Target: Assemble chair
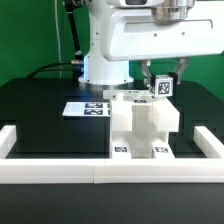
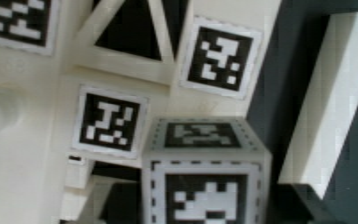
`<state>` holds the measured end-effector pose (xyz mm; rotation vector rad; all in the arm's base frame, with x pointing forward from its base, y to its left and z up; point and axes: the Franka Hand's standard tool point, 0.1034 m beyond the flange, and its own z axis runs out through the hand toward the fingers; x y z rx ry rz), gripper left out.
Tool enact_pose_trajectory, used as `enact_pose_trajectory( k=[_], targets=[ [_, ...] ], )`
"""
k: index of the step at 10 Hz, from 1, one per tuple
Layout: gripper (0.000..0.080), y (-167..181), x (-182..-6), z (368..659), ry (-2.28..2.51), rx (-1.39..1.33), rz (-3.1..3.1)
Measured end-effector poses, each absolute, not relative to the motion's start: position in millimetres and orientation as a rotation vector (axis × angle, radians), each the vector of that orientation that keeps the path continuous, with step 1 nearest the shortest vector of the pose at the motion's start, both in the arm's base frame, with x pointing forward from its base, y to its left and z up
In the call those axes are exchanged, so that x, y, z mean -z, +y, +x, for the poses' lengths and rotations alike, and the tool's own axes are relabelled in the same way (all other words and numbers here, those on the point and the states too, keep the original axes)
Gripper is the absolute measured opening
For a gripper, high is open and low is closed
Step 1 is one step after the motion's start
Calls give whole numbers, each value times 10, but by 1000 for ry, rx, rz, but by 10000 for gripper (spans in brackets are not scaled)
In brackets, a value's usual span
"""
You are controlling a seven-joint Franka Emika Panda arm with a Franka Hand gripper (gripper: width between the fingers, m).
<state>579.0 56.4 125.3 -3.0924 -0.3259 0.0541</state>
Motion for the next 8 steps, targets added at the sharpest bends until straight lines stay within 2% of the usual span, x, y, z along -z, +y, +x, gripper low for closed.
enact_pose_trajectory(
  k=[8],
  targets=[
    [289,540,-1230,5817,-329,-38,-3097]
  ],
)
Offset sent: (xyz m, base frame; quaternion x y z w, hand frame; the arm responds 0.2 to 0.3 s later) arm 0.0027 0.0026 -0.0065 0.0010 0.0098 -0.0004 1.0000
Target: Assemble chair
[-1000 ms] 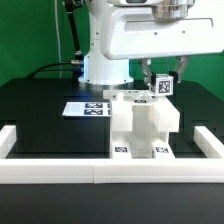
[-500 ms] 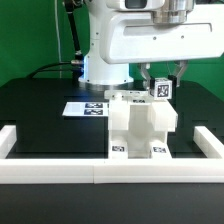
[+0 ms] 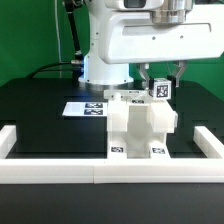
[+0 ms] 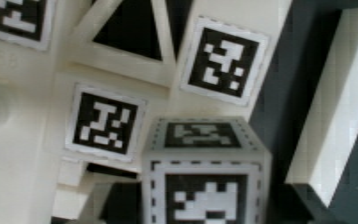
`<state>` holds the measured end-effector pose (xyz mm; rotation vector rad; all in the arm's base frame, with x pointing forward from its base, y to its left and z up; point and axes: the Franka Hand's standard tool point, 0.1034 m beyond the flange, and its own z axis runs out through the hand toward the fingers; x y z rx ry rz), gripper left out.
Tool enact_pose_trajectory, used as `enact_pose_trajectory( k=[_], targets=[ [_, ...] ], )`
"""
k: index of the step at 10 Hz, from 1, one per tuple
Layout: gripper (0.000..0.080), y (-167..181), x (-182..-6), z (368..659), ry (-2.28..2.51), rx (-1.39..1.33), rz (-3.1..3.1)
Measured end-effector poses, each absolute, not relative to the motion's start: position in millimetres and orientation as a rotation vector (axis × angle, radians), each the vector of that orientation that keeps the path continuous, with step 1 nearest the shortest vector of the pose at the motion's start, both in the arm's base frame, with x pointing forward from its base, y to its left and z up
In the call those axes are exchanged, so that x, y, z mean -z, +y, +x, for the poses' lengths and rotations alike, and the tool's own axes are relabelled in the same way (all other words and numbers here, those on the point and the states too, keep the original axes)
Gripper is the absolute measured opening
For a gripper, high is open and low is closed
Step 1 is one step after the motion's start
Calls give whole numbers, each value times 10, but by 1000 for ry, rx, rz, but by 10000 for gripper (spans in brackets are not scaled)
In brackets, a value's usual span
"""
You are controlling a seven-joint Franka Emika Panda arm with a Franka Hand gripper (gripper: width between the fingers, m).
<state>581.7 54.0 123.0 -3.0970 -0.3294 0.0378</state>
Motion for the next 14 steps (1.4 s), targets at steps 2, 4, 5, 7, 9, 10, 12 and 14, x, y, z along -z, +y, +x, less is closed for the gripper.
enact_pose_trajectory(
  k=[2,4,5,7,9,10,12,14],
  targets=[
    [289,540,-1230,5817,-329,-38,-3097],
    [289,540,-1230,5817,-309,-38,-3099],
    [289,539,-1230,5817,-264,-39,-3104],
    [289,539,-1229,5817,-257,-39,-3104],
    [289,539,-1229,5817,4,-42,-3116],
    [289,539,-1229,5817,59,-43,-3116],
    [289,540,-1229,5817,351,-47,-3099],
    [289,541,-1228,5816,594,-50,-3064]
  ],
)
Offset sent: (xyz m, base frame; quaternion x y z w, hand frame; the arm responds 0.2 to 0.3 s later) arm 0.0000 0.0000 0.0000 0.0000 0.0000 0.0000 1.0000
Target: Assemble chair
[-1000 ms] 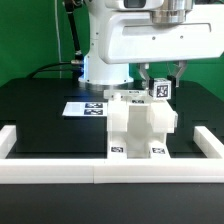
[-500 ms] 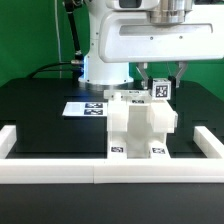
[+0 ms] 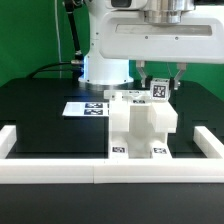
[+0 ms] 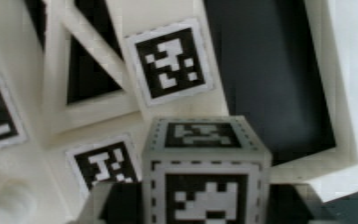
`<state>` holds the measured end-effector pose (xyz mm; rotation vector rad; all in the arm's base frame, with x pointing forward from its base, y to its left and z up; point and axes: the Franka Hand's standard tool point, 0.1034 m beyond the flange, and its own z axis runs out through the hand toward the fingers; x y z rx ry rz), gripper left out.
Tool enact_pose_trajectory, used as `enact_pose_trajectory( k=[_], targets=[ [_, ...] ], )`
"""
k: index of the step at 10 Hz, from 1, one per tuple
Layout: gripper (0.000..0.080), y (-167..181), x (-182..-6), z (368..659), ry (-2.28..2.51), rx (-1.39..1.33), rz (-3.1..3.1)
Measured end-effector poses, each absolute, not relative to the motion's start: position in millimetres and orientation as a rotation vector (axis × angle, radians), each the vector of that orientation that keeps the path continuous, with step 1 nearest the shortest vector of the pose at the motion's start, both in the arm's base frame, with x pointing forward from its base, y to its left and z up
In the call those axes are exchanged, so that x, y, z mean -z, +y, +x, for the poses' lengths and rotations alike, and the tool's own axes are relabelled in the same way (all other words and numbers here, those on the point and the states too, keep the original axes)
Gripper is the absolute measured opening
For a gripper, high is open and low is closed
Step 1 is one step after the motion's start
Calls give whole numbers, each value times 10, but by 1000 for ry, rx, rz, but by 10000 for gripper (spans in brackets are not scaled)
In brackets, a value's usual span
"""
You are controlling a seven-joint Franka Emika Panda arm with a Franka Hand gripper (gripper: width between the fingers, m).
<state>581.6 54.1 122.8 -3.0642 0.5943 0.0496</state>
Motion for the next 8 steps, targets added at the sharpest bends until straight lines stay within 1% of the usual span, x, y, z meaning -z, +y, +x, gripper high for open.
enact_pose_trajectory(
  k=[6,8],
  targets=[
    [289,557,-1220,5809,1275,-61,-2856],
    [289,560,-1218,5806,1379,-63,-2810]
  ],
)
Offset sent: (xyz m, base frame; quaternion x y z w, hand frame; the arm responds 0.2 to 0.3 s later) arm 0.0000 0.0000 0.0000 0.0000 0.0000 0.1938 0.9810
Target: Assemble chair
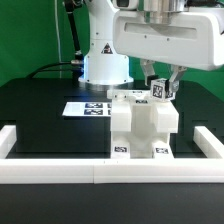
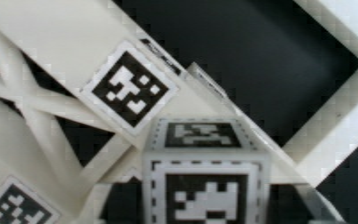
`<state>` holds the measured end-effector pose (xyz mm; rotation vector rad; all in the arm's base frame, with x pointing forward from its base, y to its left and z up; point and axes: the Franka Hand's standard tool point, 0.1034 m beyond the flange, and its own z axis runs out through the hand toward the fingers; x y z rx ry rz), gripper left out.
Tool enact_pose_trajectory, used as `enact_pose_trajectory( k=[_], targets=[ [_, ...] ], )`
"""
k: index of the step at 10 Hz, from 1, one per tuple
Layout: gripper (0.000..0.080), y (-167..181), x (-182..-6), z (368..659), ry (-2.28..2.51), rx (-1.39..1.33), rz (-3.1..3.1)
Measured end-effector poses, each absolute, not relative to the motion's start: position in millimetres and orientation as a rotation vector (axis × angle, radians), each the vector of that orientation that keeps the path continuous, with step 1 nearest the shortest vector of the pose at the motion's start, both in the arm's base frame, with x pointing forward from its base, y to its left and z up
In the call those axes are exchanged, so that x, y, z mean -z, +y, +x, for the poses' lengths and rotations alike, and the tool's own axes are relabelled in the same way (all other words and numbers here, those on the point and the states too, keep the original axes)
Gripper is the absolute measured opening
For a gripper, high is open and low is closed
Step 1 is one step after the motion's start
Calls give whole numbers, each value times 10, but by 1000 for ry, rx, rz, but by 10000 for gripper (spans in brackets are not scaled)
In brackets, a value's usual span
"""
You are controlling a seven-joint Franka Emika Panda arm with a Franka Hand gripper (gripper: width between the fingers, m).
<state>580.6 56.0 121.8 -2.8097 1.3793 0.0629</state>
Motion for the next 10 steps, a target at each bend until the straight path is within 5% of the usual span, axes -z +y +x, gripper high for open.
enact_pose_trajectory(
  k=[1,2,3,4,10],
  targets=[
    [289,561,-1217,5806,1385,-63,-2807],
    [462,560,-1217,5806,1377,-63,-2811],
    [462,558,-1217,5806,1329,-62,-2834],
    [602,560,-1218,5802,1289,-65,-2855],
    [648,638,-1220,5797,584,-61,-3065]
  ],
)
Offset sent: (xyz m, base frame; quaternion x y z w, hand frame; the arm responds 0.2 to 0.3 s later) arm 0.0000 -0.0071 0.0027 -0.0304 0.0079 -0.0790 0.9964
